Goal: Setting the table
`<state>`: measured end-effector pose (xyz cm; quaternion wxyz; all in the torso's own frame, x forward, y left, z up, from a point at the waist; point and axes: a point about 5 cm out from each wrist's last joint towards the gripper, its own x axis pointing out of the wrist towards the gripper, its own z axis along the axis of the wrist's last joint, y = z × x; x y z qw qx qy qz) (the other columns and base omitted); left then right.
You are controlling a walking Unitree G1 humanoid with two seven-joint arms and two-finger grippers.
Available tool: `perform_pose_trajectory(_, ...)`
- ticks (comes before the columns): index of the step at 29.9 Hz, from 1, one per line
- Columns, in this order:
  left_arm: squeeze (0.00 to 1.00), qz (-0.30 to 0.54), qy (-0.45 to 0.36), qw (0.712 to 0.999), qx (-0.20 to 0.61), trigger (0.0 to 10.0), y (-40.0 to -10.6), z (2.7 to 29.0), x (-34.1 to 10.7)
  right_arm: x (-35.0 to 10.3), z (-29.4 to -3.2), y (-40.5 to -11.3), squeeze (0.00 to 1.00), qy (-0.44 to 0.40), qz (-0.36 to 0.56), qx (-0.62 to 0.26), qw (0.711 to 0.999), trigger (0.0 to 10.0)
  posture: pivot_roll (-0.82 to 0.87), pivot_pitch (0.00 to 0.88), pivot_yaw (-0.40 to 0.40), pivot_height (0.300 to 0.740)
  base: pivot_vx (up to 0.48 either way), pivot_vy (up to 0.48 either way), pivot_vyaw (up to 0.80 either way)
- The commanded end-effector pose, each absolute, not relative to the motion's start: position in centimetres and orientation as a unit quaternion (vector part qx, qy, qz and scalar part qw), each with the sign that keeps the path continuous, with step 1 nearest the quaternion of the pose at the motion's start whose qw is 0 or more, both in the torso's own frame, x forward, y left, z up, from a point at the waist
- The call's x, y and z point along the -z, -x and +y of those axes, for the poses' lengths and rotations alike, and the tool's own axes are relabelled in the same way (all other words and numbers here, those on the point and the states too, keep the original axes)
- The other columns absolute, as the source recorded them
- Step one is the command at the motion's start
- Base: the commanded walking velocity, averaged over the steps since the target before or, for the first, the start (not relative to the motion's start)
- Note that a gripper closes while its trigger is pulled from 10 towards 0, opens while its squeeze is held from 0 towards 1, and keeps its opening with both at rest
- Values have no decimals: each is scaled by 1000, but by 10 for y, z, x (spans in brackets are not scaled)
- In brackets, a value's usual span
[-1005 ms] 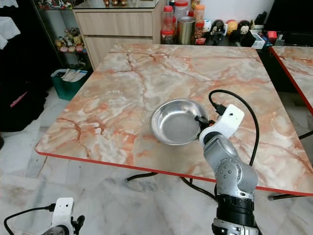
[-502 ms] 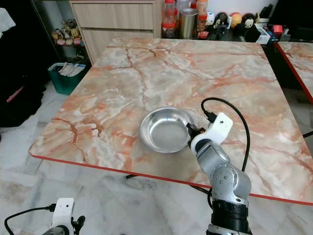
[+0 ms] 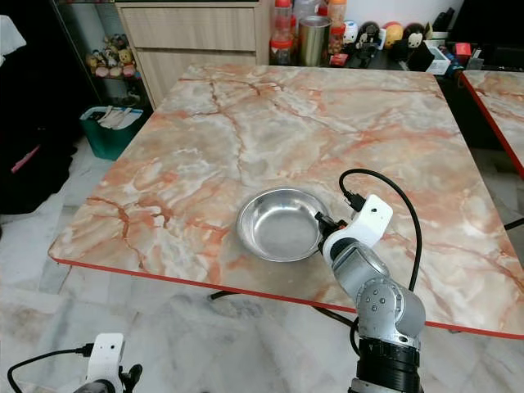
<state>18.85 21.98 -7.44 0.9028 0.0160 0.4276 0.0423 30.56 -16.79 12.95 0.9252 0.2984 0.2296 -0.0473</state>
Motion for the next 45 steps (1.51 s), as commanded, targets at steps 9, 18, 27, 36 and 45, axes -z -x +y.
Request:
perform_pose_trajectory(9,0,437,-22,898,-41,10000,-181,223,78,-132,-167,-303,1000,-294,231,44,927,10000,-53,108,44,740,0,0,0)
perform_pose_trajectory(18,0,424,-21,905,-38,10000,-196,221,71,-133,-167,-303,1000,-294,230,42,927,10000,-53,106,43,740,0,0,0)
perform_pose_trajectory(27,0,421,-18,906,-39,10000,-197,222,70,-136,-163,-304,992,-296,227,32,927,10000,-50,104,41,740,0,0,0)
perform_pose_trajectory(36,0,421,-15,906,-38,10000,-196,221,70,-154,-177,-307,0,-294,144,49,943,10000,-52,102,42,740,0,0,0)
perform_pose_trajectory(45,0,416,-16,908,-39,10000,-198,219,70,-172,-189,-311,0,-68,13,81,994,10000,-52,82,38,740,0,0,0)
